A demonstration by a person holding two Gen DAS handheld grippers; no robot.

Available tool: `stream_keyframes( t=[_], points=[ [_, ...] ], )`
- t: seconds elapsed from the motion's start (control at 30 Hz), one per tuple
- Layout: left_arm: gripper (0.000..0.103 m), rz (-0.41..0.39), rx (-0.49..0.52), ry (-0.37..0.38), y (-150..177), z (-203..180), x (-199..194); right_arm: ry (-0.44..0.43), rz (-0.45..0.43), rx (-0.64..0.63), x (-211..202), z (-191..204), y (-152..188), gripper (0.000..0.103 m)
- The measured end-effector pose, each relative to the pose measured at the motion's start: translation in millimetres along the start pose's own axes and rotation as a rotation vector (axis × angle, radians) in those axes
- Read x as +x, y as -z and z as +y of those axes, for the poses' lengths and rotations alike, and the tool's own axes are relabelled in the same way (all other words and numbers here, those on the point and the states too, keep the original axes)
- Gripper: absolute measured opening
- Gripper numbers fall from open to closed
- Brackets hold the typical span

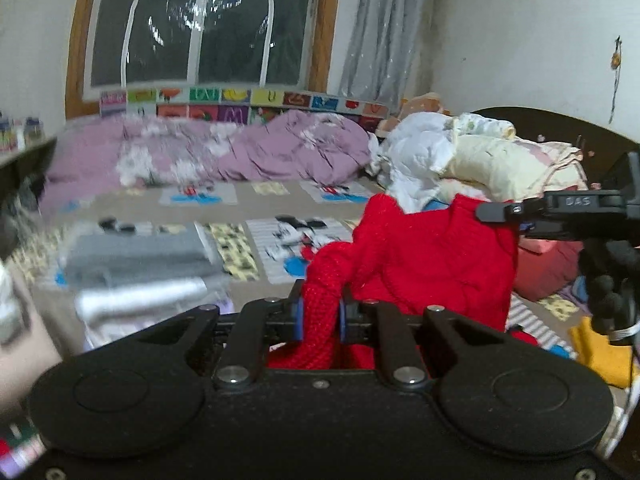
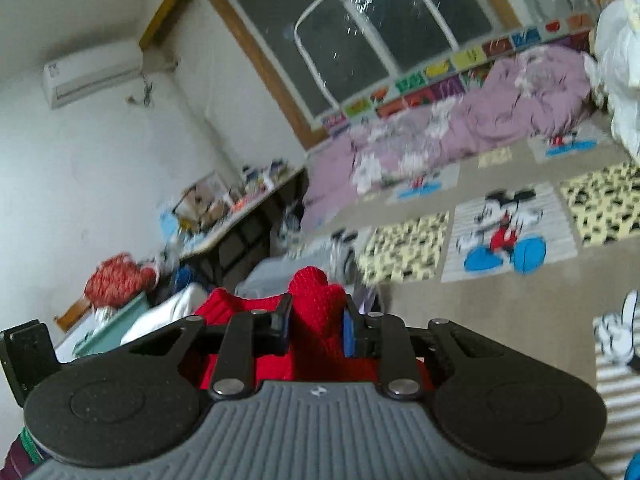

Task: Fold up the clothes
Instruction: 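Lift the red sweater with both grippers and shake it open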

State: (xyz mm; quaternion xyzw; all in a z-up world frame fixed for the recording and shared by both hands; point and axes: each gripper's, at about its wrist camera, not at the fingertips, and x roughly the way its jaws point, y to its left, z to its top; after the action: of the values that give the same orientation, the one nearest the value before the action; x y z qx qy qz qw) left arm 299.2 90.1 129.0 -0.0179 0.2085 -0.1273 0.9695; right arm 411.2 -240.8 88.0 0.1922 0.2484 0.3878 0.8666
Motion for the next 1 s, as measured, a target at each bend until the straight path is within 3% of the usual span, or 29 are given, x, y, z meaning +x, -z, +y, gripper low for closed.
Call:
stream_keyframes(
  t=[0.2, 0.37, 0.5, 0.73, 1.0],
  points=[
    [0.013, -0.051, 0.084, -0.078, -29, 2, 32, 0.044, -0.125, -0.034, 13, -2, -36, 0.024],
    [0.012, -0.025, 0.084, -0.069, 0, 2, 45, 0.085, -0.146, -0.047, 28, -15, -29, 0.024],
    [0.012, 0.035, 0.103, -0.051, 54, -3, 40, 0.096, -0.104, -0.046, 27, -27, 13, 0.024],
    [0.012, 0.121, 0.148, -0.036, 132, -26, 14, 0.110, -0.028, 0.023, 0, -36, 119, 0.023],
    [0.012, 0.207, 0.164, -0.026, 198, -45, -12, 0.110, 0.035, 0.086, -30, -18, 209, 0.023]
  ],
)
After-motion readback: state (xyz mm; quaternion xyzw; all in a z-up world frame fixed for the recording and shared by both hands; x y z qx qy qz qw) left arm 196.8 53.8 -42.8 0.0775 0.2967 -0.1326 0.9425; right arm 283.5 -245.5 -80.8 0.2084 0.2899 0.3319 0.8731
